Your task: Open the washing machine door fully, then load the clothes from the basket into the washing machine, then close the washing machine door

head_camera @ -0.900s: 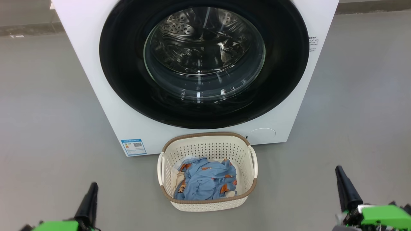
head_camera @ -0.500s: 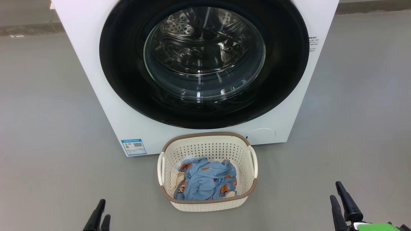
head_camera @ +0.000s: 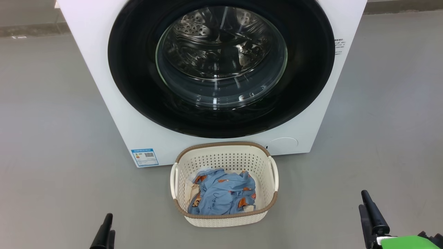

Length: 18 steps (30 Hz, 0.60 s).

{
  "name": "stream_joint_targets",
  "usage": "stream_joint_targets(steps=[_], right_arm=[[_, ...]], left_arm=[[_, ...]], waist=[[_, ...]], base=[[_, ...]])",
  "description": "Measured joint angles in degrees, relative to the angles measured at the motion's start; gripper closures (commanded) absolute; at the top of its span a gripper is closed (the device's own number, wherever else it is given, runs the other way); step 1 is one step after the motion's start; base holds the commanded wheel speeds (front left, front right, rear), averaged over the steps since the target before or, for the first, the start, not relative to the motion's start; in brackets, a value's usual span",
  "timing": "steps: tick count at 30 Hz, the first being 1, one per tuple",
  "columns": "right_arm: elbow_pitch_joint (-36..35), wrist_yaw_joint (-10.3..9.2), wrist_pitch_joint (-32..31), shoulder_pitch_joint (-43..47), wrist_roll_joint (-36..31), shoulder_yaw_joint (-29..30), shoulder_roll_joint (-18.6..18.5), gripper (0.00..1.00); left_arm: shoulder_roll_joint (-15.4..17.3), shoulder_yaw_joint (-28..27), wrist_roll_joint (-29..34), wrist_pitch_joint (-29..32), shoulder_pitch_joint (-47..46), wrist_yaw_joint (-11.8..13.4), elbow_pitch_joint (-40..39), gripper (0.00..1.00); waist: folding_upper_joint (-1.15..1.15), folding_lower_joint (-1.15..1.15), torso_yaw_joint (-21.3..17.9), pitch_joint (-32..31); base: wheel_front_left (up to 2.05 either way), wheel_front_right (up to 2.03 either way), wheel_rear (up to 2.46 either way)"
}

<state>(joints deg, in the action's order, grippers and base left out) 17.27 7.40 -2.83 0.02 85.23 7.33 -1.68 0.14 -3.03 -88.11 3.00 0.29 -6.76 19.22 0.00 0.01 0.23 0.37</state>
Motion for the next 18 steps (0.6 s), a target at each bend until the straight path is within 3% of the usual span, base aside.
stream_joint_targets(steps=[18], right_arm=[[-4.8,0.0,3.0,0.1,-21.3,-0.6,-0.1,0.0]], left_arm=[[0.2,-0.2,14.9,-3.1,0.1,-0.1,-1.3,0.0]], waist=[[0.0,0.0,0.6,-0.1]], base=[[0.0,0.0,0.0]])
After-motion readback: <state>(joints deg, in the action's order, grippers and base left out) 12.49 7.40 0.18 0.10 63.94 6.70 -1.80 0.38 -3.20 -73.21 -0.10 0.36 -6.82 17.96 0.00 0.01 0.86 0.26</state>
